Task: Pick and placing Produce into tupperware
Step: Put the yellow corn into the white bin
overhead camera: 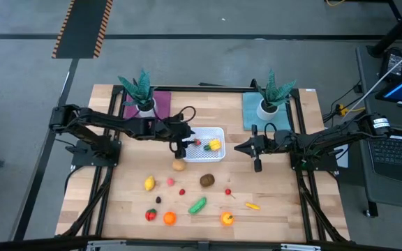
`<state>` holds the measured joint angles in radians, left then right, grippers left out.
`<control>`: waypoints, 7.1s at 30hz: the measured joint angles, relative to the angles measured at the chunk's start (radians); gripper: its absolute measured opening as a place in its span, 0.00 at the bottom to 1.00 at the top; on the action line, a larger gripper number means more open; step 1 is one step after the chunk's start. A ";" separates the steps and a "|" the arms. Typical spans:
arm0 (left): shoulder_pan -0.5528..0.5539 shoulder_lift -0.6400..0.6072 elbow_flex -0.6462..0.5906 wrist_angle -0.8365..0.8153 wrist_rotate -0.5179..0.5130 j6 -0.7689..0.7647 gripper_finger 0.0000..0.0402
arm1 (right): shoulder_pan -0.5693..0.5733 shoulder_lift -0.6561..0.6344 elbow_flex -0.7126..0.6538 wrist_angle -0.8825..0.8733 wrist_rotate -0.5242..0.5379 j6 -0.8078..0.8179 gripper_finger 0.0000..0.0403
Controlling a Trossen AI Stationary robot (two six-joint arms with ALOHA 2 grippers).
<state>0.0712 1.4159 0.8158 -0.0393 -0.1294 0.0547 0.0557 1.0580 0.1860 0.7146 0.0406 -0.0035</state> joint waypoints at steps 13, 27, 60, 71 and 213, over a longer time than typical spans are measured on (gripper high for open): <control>-0.099 -0.239 -0.141 -0.005 -0.048 -0.114 0.40 | 0.000 0.000 0.000 -0.119 0.003 0.074 0.07; -0.254 -0.470 -0.316 0.114 -0.265 -0.172 0.39 | 0.000 0.001 0.000 -0.175 0.123 0.109 0.12; -0.271 -0.482 -0.501 0.318 -0.278 -0.206 0.41 | 0.066 -0.072 0.000 -0.196 0.115 0.025 0.79; -0.277 -0.482 -0.501 0.323 -0.278 -0.207 0.39 | 0.282 -0.241 0.029 -0.380 0.183 0.097 0.79; -0.414 -0.481 -0.500 0.384 -0.277 -0.203 0.41 | 0.825 0.812 0.849 -1.379 0.343 1.274 0.06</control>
<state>-0.3428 0.9348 0.3153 0.3447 -0.4068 -0.1478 0.8811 1.8703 1.0345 -0.6643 0.3835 1.2708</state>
